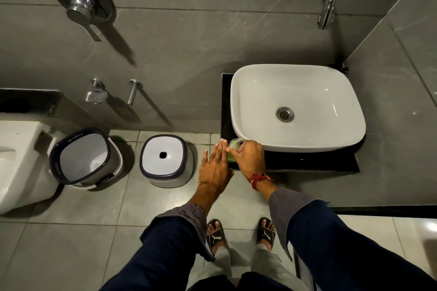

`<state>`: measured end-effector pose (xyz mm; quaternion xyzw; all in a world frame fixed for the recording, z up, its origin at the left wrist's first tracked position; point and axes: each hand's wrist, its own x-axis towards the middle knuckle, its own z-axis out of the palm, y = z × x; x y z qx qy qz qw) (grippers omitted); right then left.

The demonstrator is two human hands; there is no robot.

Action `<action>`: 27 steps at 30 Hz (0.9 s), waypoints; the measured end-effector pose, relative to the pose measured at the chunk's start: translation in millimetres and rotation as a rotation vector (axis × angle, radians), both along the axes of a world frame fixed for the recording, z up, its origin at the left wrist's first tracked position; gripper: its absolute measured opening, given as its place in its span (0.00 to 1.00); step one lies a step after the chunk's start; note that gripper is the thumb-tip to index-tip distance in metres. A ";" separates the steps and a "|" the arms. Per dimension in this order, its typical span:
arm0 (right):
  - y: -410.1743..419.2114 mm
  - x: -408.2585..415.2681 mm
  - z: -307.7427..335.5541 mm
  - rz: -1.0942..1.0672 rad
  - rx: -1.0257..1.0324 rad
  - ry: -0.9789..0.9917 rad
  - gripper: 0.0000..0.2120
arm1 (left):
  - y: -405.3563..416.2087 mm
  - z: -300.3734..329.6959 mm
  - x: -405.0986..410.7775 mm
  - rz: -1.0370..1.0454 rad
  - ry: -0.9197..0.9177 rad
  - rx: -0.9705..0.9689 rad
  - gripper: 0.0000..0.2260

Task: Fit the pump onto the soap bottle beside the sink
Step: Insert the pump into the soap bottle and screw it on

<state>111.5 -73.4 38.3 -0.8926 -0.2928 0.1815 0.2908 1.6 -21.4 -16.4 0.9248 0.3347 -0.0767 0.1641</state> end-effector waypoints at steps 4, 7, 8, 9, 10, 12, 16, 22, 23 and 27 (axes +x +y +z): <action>-11.6 2.6 3.0 0.034 0.077 -0.134 0.24 | -1.3 1.3 -0.6 -0.002 -0.008 0.012 0.42; -12.1 12.7 6.1 0.244 0.152 -0.103 0.26 | -0.8 1.9 -0.1 0.002 -0.011 0.005 0.42; -10.3 16.6 7.2 0.315 0.135 -0.073 0.26 | -1.6 2.2 -0.2 0.004 -0.009 0.008 0.43; -8.1 20.1 6.9 0.373 0.106 -0.047 0.24 | -2.2 2.3 -0.2 0.007 -0.009 0.009 0.43; -5.9 22.1 7.6 0.415 0.072 -0.032 0.21 | -2.6 2.4 -0.4 0.009 -0.012 0.007 0.42; -1.8 23.2 8.2 0.431 0.017 -0.037 0.14 | -2.4 1.6 -0.5 0.011 -0.018 0.007 0.42; 4.8 19.3 9.5 0.403 -0.038 -0.127 0.11 | -1.9 1.4 0.1 0.012 -0.020 -0.003 0.40; 10.4 9.3 12.3 0.428 -0.151 -0.266 0.16 | -1.9 -2.5 1.1 -0.003 0.019 0.029 0.40; 9.7 9.9 12.4 0.435 -0.150 -0.257 0.16 | -2.3 -2.3 1.3 -0.002 0.021 0.030 0.40; 3.6 13.9 11.1 0.470 -0.125 -0.196 0.16 | -5.7 0.6 0.7 0.019 -0.006 0.028 0.41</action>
